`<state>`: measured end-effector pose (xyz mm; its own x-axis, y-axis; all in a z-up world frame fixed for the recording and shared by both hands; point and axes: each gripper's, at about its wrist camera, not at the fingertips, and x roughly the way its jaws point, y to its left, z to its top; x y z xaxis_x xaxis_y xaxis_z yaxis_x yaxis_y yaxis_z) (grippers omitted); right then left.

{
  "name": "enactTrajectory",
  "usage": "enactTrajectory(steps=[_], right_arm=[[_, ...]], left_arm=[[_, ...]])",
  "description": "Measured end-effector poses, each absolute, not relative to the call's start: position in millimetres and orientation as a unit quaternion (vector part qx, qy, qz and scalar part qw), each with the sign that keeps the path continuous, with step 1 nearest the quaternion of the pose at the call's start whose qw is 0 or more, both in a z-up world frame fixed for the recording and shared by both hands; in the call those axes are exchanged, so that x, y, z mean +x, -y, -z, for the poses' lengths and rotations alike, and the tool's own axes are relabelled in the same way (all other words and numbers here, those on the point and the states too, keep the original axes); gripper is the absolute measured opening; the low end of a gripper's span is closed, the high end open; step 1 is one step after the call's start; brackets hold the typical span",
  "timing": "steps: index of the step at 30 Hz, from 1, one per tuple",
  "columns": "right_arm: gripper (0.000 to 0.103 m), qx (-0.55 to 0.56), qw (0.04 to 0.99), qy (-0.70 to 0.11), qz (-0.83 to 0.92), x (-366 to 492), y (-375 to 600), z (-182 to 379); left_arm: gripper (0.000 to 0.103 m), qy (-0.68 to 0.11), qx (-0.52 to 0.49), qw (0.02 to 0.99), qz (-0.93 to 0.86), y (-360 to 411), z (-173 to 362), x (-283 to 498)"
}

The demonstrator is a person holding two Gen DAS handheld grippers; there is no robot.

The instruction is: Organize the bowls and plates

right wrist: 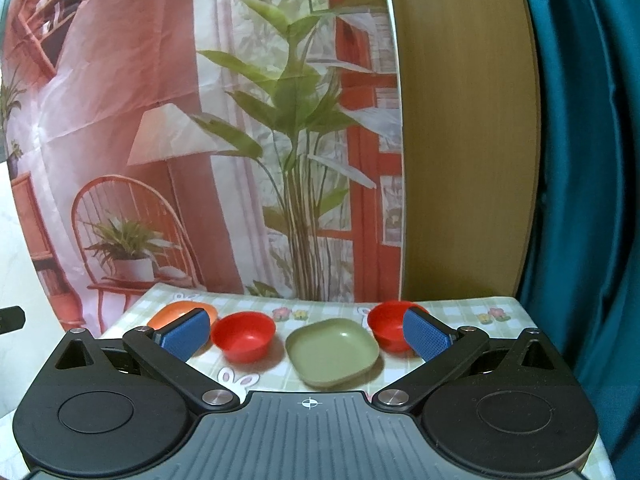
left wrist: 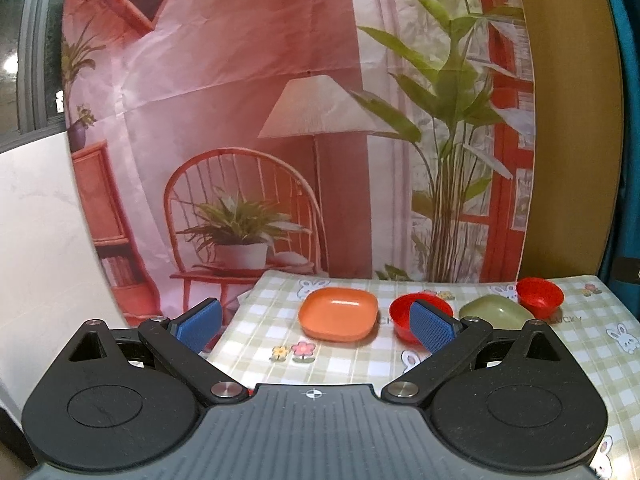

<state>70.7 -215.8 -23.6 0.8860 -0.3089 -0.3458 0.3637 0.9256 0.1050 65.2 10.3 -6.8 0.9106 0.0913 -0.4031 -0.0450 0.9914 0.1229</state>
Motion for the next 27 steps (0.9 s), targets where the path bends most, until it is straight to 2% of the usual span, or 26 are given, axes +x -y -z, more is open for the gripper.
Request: enactTrajectory(steps=[4,8,20,27], right_arm=[[0.102,0.076,0.968,-0.167,0.168,86.2,225.2,33.4],[0.101,0.059,0.97,-0.174,0.161,107.1,231.6,43.0],[0.098,0.032,0.973,-0.176,0.148,151.1,246.3,65.3],[0.096,0.06,0.969,-0.2,0.133,158.2,262.4,95.0]], left_arm=[[0.1,-0.217,0.05,0.975,-0.026,-9.5,14.9,84.9],[0.091,-0.235,0.027,0.971,-0.019,-11.1,26.2,108.4],[0.09,-0.261,0.023,0.965,-0.027,0.3,51.4,161.6],[0.088,-0.301,0.005,0.953,-0.014,3.6,84.0,172.2]])
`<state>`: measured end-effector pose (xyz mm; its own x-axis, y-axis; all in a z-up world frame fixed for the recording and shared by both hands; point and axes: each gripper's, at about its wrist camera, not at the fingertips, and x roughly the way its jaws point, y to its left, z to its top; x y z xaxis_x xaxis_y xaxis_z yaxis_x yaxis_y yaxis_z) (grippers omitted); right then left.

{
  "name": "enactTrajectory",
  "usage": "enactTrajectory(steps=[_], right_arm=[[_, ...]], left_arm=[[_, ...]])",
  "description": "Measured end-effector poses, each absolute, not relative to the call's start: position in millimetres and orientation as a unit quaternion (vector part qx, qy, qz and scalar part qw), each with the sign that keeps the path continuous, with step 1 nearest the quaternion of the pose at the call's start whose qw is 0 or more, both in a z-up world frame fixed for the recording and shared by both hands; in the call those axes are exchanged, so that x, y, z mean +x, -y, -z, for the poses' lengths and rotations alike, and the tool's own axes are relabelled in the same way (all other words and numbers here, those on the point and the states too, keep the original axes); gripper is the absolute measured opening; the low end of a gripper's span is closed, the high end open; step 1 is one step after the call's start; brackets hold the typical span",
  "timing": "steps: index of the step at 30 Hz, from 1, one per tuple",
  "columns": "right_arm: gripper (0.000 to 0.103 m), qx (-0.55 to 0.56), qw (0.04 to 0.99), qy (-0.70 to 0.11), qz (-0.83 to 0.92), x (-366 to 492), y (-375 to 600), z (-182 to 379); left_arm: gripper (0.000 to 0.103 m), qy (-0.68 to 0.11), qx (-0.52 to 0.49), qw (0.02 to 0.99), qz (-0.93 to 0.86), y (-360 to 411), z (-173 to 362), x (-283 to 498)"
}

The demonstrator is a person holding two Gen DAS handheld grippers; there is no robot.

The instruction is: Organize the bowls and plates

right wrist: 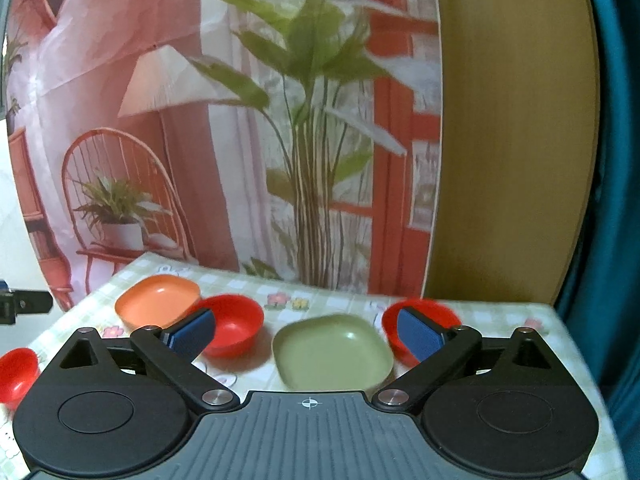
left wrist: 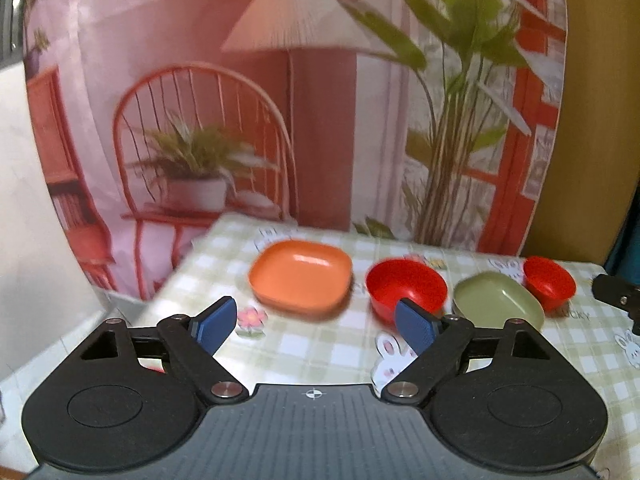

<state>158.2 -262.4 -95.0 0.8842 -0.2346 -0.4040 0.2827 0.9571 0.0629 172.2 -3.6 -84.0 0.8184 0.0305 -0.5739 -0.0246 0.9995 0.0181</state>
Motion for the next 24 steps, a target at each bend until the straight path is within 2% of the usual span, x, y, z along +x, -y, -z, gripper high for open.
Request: enactTrajectory(steps=[9,15,19,24], right_arm=[[0.084,0.105,0.958,-0.243,0.109,164.2,268.7,140.2],[0.076,0.098,0.955,-0.27,0.079,163.8,254.6,164.0],[0.075,0.079,0.954,-0.282,0.064,162.4,244.5,172.7],[0.066,0.074,0.95,-0.298,0.051,157.3,236.8,179.1]], left_arm=[[0.084,-0.367,0.012,0.93,0.009,5.7,137.2,167.3],[0.082,-0.404,0.017,0.915,0.017,8.2,166.4,162.1],[0.079,-0.422,0.01,0.906,0.022,9.0,179.0,158.4],[0.079,-0.433,-0.002,0.901,0.031,10.7,190.0,154.8]])
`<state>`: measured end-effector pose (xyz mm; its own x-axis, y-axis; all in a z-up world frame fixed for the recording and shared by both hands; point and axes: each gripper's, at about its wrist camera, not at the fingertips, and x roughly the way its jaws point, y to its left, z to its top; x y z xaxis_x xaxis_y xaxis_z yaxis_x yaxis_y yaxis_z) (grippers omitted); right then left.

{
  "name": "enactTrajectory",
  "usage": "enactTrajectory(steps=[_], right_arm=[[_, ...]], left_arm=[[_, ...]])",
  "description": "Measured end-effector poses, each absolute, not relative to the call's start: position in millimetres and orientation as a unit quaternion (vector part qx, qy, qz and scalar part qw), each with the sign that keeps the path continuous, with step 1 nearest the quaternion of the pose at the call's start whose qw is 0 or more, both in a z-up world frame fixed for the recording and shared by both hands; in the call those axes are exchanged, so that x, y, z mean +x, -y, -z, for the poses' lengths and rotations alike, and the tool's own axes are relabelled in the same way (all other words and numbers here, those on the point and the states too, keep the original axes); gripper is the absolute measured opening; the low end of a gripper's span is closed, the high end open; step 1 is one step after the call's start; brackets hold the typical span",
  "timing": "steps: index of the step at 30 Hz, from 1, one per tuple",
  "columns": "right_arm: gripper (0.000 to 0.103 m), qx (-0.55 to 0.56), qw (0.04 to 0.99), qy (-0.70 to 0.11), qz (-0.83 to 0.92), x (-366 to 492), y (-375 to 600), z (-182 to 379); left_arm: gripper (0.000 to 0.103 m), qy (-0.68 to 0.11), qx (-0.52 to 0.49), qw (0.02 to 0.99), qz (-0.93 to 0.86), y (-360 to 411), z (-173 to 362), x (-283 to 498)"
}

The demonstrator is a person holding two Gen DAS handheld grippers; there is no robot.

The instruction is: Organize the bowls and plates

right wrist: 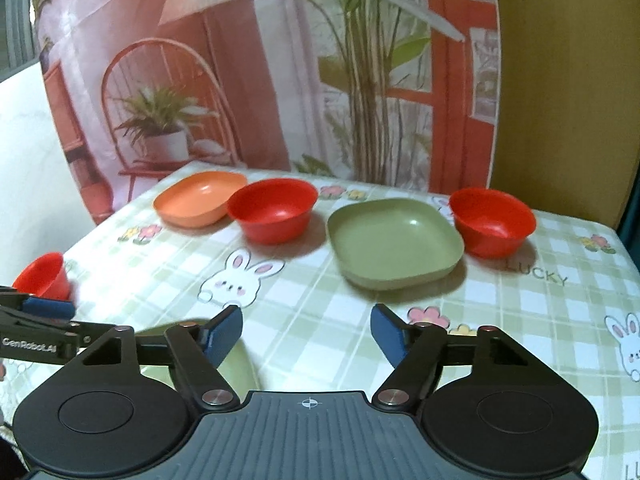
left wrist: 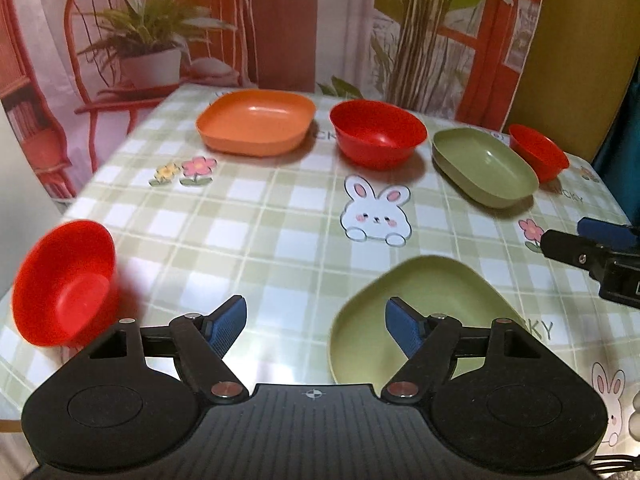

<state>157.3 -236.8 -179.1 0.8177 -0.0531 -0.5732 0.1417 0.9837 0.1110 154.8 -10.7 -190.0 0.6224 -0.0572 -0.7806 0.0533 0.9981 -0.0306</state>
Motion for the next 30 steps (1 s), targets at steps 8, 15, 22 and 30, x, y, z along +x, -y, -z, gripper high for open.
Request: enactTrajectory(steps=[8,15,22,30], right_arm=[[0.061,0.067,0.943,-0.323,0.052,153.8,233.4,188.5],[0.047,0.067,0.936,-0.344,0.04,151.7,226.6,196.4],[0.039,0.067,0.926,-0.37,0.018,151.7,215.1,204.8],[0.027,0.1,0.917,-0.385,0.025,147.3,218.4,214.7]], left_arm=[[0.074,-0.44,-0.028,0.896,0.043,14.4,201.9,149.2],[0.063,-0.461,-0.041,0.886,0.035,12.4,214.1,148.3],[0.053,-0.467,-0.05,0.882,0.045,13.4,218.6,148.7],[0.04,-0.474,-0.052,0.878,0.039,12.8,224.0,147.3]])
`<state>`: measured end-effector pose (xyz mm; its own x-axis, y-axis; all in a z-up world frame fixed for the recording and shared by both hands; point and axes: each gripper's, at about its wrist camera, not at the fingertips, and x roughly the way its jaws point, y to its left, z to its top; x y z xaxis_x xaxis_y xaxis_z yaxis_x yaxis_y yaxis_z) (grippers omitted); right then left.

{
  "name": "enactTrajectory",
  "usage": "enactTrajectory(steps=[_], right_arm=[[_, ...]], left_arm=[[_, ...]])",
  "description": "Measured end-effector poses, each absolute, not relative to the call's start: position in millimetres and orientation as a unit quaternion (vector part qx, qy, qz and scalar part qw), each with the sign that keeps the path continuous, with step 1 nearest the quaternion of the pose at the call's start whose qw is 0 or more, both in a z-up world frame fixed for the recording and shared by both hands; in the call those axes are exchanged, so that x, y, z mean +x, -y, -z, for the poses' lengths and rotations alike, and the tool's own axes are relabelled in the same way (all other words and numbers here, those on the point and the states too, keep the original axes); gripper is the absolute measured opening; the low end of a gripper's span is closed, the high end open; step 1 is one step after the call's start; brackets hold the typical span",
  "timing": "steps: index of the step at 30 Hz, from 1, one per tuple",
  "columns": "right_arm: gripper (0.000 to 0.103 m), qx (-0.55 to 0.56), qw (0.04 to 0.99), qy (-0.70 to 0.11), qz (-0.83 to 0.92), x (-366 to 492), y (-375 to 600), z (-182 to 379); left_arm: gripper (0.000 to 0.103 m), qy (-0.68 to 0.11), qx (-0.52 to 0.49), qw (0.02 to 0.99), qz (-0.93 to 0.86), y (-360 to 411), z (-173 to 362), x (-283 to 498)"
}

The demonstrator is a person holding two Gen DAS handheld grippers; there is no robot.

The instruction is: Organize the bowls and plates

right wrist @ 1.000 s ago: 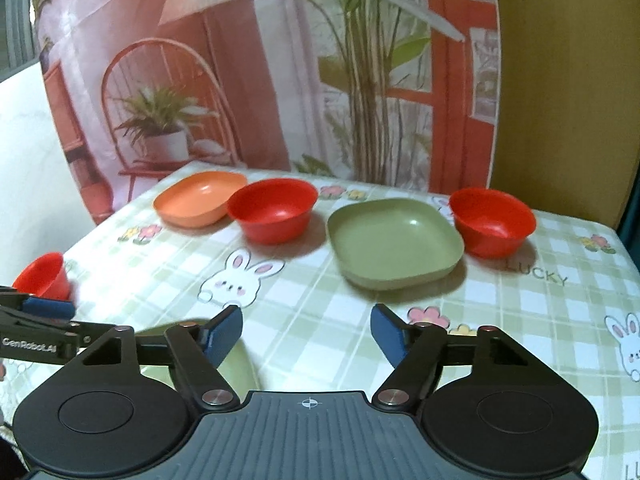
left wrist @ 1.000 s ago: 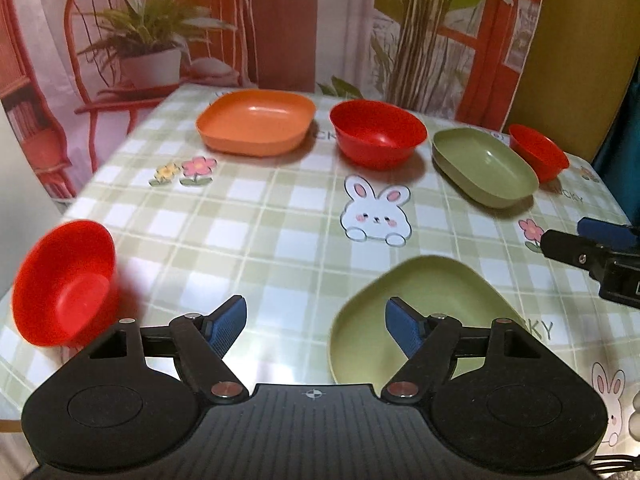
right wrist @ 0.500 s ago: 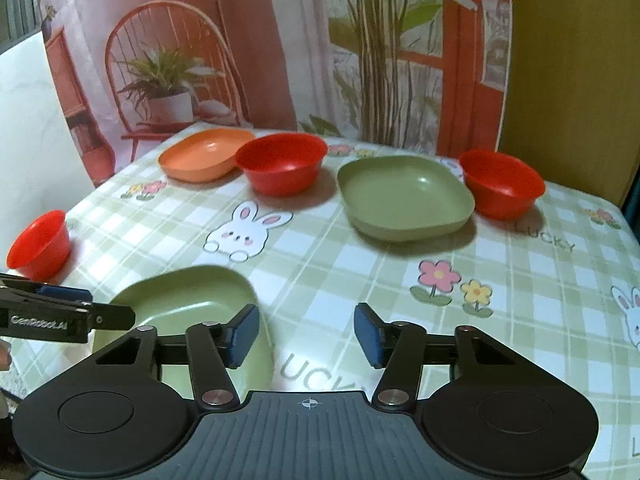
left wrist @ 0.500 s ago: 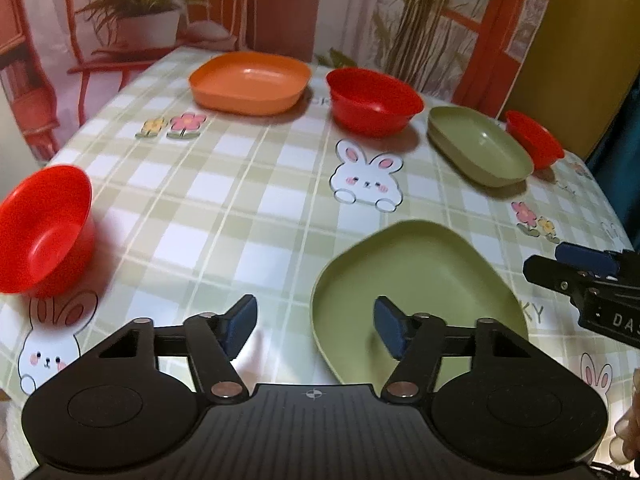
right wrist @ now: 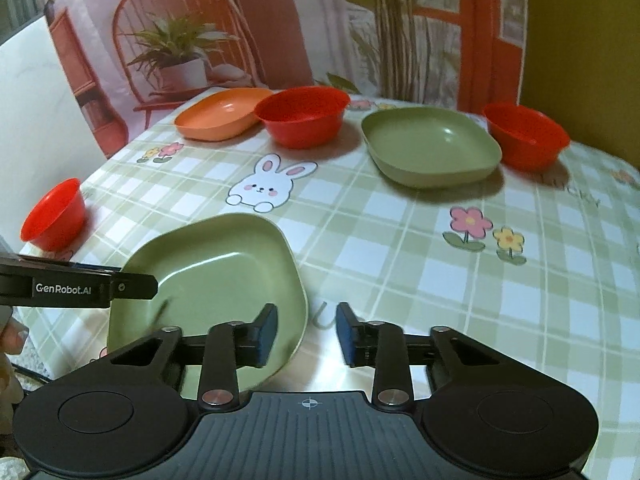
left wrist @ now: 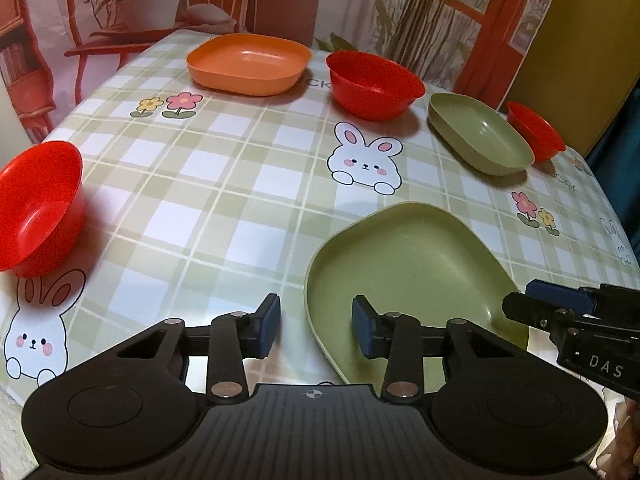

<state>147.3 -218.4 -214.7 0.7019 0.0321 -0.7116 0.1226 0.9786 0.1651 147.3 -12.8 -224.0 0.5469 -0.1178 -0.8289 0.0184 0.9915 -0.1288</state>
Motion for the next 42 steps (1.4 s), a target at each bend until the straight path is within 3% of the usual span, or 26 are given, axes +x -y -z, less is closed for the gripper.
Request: enactTrajectory(steps=[4,11,20,42], right_arm=[[0.017,0.116,0.914,-0.388,0.028,148.0,224.4,219.2],[0.01,0.125,0.913,-0.387,0.019,147.3,223.0,222.3],[0.01,0.129,0.91,-0.393,0.013,147.8,220.5,226.1],[0.009,0.143,0.912,-0.385,0.009,144.9,222.3,228.2]], left_arm=[[0.023,-0.474,-0.052,0.878,0.041,13.0,225.2,146.4],[0.018,-0.473,-0.055,0.878,0.047,14.0,227.5,145.4],[0.013,-0.47,-0.053,0.88,0.041,14.4,228.0,145.0],[0.013,-0.47,-0.083,0.878,0.037,5.7,232.7,145.0]])
